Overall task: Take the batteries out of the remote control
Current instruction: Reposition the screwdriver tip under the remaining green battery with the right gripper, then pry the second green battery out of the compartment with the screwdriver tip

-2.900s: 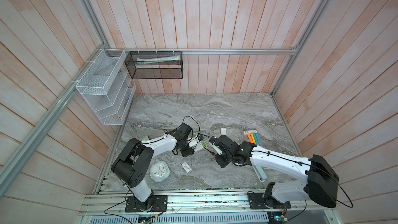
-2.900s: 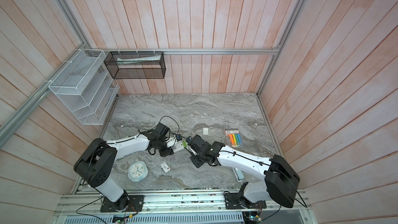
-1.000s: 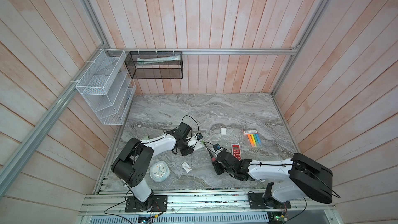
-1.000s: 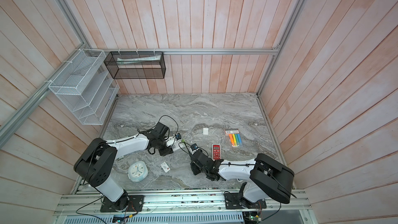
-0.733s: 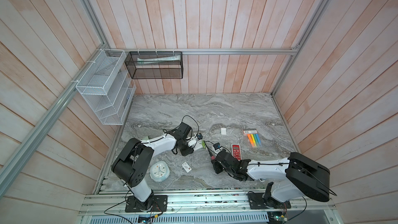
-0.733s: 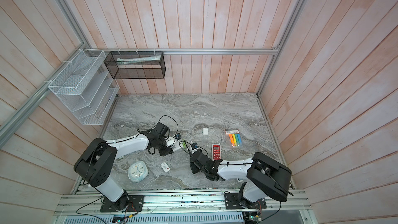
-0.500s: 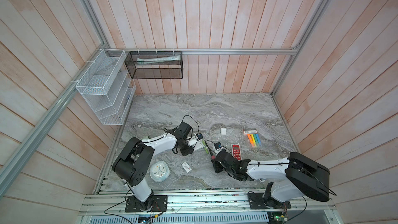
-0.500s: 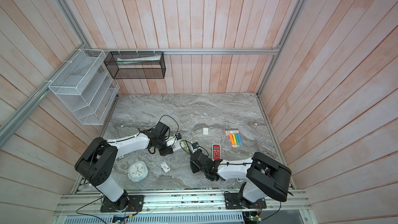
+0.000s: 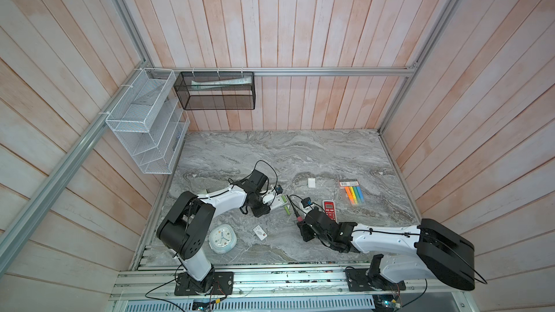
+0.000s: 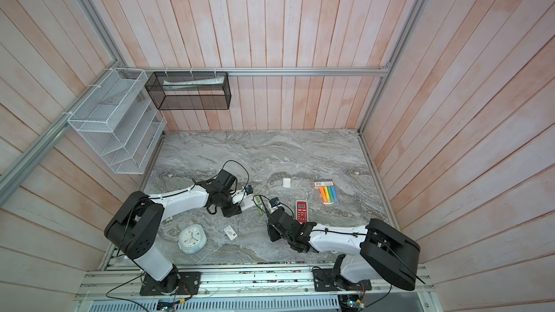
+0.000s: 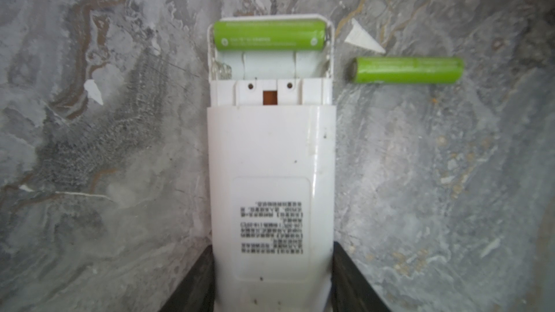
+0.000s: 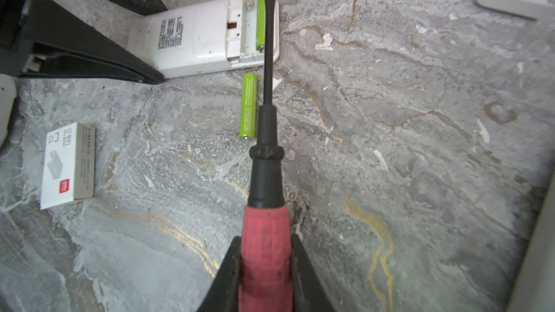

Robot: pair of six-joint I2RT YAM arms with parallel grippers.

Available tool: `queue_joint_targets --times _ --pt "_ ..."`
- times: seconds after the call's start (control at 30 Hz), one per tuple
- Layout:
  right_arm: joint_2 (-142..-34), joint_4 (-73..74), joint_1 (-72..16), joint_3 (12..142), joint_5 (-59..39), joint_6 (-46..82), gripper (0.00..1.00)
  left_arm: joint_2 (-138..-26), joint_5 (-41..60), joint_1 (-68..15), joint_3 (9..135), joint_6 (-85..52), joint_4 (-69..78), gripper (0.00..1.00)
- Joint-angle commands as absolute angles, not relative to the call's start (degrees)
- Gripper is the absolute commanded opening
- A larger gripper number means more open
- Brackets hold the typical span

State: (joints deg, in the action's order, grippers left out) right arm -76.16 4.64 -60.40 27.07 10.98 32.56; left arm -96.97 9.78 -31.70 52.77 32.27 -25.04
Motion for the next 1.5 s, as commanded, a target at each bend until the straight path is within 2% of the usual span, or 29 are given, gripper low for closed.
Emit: queue_joint_targets --times 0.0,0.23,0.33,0.67,1.03,1.47 --pt "-75.4 -3.1 -59.4 31.5 7.1 32.2 0.00 -97.8 5.9 -31.0 52.6 29.3 -28.4 0.50" --pt "-75.1 -13.1 -57.8 38.4 1.7 34.3 0.00 -98.3 4.1 -31.6 52.8 26.0 -28.9 0.49" --pt "-75.1 -15.0 -55.4 39.5 -2.6 35.2 0.00 -98.4 3.7 -32.2 53.1 24.7 -29.2 0.48" --pt "-76.7 -18.3 -51.8 42.2 -8.4 34.2 0.00 -98.4 1.8 -34.7 53.9 21.5 -29.4 0.48" --pt "-81.8 -19.6 -51.0 45.7 -10.3 32.5 0.00 -98.0 -1.0 -36.6 54.7 18.9 -29.9 0.48" --pt "-85.8 -21.2 -50.5 47.8 -8.2 33.1 0.00 -98.3 -1.6 -37.7 55.9 18.6 -30.5 0.47"
